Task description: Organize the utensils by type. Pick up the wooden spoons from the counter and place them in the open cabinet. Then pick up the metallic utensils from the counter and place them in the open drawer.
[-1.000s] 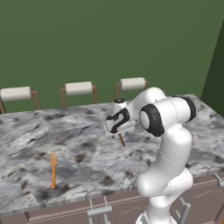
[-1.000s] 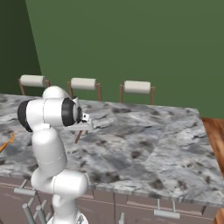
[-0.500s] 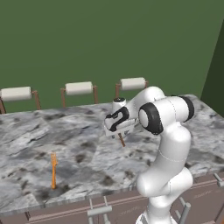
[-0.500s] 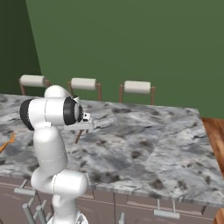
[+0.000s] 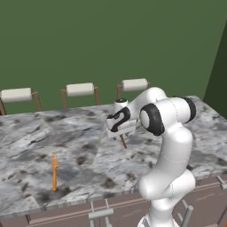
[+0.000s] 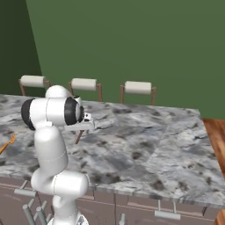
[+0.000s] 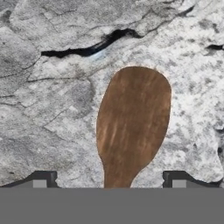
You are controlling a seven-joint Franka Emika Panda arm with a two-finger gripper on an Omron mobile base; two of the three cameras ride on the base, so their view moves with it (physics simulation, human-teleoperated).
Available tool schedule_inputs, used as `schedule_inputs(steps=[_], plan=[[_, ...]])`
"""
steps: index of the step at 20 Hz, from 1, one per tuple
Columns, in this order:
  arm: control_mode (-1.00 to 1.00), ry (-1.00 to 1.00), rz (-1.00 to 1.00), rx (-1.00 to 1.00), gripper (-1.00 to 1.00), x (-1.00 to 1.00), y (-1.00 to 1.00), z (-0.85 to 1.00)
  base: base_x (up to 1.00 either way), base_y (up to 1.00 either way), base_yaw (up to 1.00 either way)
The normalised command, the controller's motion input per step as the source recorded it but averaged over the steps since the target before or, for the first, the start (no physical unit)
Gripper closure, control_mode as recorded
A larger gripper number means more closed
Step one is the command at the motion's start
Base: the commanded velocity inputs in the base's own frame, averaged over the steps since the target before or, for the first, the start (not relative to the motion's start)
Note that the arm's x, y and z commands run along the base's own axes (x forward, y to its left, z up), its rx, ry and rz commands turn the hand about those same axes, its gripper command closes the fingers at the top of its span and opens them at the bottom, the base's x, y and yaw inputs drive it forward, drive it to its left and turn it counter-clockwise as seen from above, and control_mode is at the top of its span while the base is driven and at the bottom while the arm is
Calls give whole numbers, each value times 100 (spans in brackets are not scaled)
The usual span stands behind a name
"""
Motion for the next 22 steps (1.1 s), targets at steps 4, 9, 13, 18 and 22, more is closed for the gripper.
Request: schedule_inputs(steps=[4, 9, 13, 18, 22], plan=[[-100, 1, 0, 0, 100, -2, 0, -74, 0, 0, 0], [-100, 4, -2, 0, 100, -18, -3, -81, 0, 0, 0], [-100, 7, -6, 0, 100, -24, -2, -70, 0, 0, 0], [-100, 0, -4, 4, 100, -20, 0, -20, 0, 0, 0], [-100, -2, -1, 7, 100, -11, 0, 8, 0, 0, 0]])
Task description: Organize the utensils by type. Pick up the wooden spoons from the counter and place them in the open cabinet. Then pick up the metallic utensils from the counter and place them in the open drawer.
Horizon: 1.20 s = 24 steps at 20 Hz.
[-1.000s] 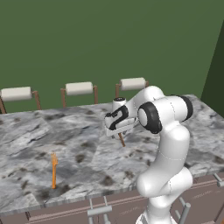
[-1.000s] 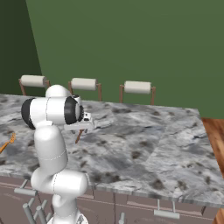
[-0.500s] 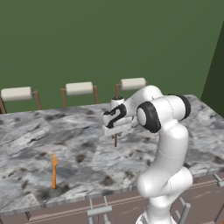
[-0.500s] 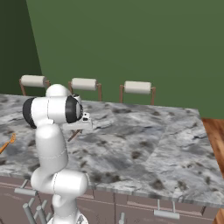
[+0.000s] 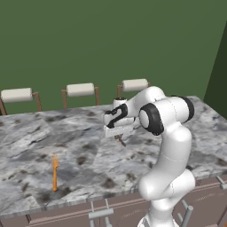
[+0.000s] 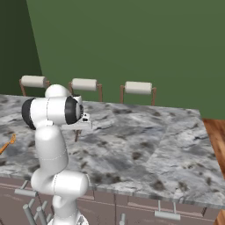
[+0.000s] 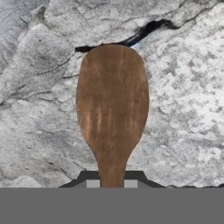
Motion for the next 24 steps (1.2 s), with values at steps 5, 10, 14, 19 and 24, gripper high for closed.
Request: schedule_inputs(steps=[5, 10, 14, 19, 24], plan=[[-100, -8, 0, 7, 100, -9, 0, 34, 0, 0, 0], [-100, -8, 0, 1, 100, -9, 0, 55, 0, 0, 0], [-100, -8, 4, 0, 100, -33, 0, 59, 0, 0, 0], [-100, -20, 26, -5, 100, -59, 0, 41, 0, 0, 0], [-100, -16, 40, -3, 100, -61, -3, 41, 0, 0, 0]])
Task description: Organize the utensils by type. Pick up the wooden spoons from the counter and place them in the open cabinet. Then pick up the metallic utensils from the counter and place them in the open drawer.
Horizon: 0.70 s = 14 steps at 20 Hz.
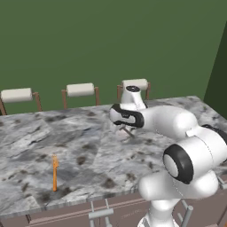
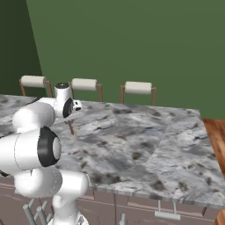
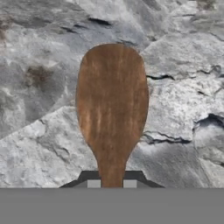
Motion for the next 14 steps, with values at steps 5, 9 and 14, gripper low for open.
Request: schedule_inputs(steps=[5, 9, 14], plan=[[-100, -5, 33, 0, 100, -66, -6, 41, 0, 0, 0], [-100, -1, 28, -1, 100, -59, -9, 49, 0, 0, 0], [-100, -2, 23, -13, 100, -56, -4, 43, 0, 0, 0]])
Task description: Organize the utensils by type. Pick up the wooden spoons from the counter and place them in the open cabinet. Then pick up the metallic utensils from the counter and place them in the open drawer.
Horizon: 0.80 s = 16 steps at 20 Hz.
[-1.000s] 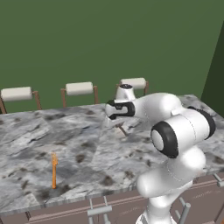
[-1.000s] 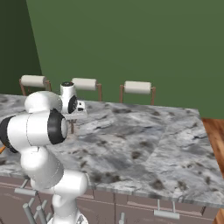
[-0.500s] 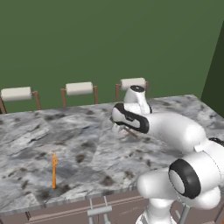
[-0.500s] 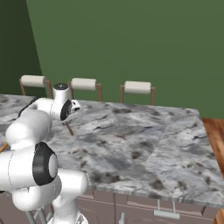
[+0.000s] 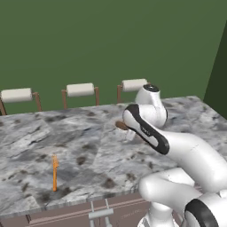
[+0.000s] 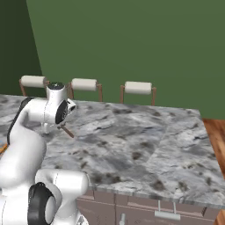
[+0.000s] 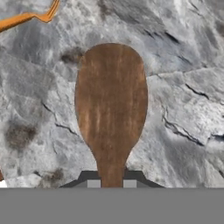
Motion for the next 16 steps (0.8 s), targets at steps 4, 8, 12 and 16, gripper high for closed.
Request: schedule_inputs(steps=[4, 8, 12, 16], plan=[[-100, -5, 12, -18, 100, -58, 0, 32, 0, 0, 0], [-100, -5, 4, -21, 100, -52, 0, 19, 0, 0, 0], [-100, -4, 0, -17, 100, -48, 0, 14, 0, 0, 0], [-100, -8, 0, -8, 100, -44, 0, 10, 0, 0, 0]])
